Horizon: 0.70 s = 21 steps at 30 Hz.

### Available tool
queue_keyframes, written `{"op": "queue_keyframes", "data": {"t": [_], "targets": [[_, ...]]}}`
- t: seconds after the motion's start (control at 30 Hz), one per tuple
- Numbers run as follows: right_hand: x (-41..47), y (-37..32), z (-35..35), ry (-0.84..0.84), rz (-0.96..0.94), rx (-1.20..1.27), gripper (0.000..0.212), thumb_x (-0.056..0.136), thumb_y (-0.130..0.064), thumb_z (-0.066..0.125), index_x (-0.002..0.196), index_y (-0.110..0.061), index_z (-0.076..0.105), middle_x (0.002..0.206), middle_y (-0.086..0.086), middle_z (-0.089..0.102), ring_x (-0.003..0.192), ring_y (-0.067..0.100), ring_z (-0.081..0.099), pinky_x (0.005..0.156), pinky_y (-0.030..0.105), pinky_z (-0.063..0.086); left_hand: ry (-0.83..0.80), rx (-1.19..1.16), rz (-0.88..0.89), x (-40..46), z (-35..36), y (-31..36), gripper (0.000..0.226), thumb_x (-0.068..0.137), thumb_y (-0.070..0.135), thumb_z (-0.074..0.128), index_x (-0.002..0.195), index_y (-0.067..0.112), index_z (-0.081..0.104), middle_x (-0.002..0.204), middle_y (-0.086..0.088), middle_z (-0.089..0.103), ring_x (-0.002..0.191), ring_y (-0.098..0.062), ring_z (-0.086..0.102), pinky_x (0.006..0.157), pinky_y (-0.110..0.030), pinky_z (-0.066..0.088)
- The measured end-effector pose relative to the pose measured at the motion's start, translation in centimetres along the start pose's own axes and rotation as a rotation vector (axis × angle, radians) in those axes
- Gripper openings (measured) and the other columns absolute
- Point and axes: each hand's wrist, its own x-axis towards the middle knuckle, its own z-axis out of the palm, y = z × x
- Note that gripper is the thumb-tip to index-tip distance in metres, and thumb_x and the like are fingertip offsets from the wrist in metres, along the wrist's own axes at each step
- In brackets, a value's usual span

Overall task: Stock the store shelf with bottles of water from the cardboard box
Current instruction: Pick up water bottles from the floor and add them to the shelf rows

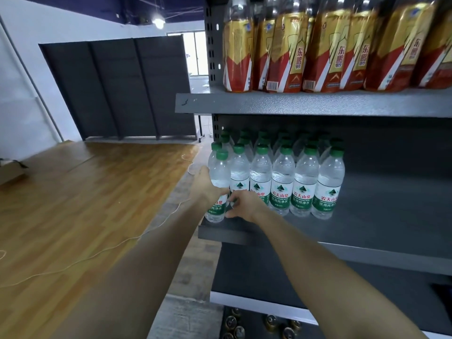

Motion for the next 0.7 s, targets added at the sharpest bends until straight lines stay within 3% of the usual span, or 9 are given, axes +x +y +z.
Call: {"op": "queue_keyframes", "data": {"t": [0.23, 0.37, 0.5, 0.7], "targets": [[1.6, 1.0, 0.2, -0.014, -0.001, -0.112, 0.03, 0.079, -0.021, 0.076, 0.104, -0.015, 0.06, 0.102, 0.004, 0.064, 0.092, 0.022, 0.06, 0.085, 0.037, 0.051, 0.084, 0.031, 0.001, -0.6, -0.2, -2.4, 0.08, 0.077, 0.035, 0.081, 0.139, 0.011, 0.035, 0.133, -0.011, 0.044, 0.123, -0.029, 0.048, 0.102, -0.047, 0.045], [2.1, 0.1, 0.8, -0.002, -0.024, -0.11, 0.02, 0.081, -0.02, 0.07, 0.097, -0.019, 0.058, 0.097, 0.002, 0.064, 0.09, 0.022, 0.059, 0.082, 0.035, 0.051, 0.028, 0.153, 0.015, -0.7, 0.0, -1.5, 0.074, 0.082, 0.04, 0.075, 0.136, 0.009, 0.034, 0.133, -0.013, 0.041, 0.117, -0.035, 0.051, 0.096, -0.045, 0.044], [2.4, -0.4, 1.1, -0.005, -0.031, -0.126, 0.015, 0.082, -0.019, 0.065, 0.095, -0.018, 0.058, 0.095, 0.004, 0.064, 0.087, 0.023, 0.059, 0.076, 0.033, 0.05, 0.005, 0.127, -0.005, -0.7, -0.3, -1.5, 0.076, 0.079, 0.035, 0.079, 0.135, 0.01, 0.035, 0.129, -0.012, 0.047, 0.115, -0.033, 0.053, 0.091, -0.042, 0.046], [2.3, -1.8, 0.8, 0.0, -0.009, -0.126, 0.018, 0.08, -0.015, 0.062, 0.077, -0.027, 0.048, 0.088, 0.0, 0.062, 0.08, 0.021, 0.058, 0.069, 0.03, 0.047, 0.03, 0.089, -0.044, -0.7, 0.0, -0.8, 0.082, 0.075, 0.032, 0.082, 0.141, 0.016, 0.036, 0.136, -0.011, 0.046, 0.126, -0.033, 0.046, 0.101, -0.042, 0.041]]}}
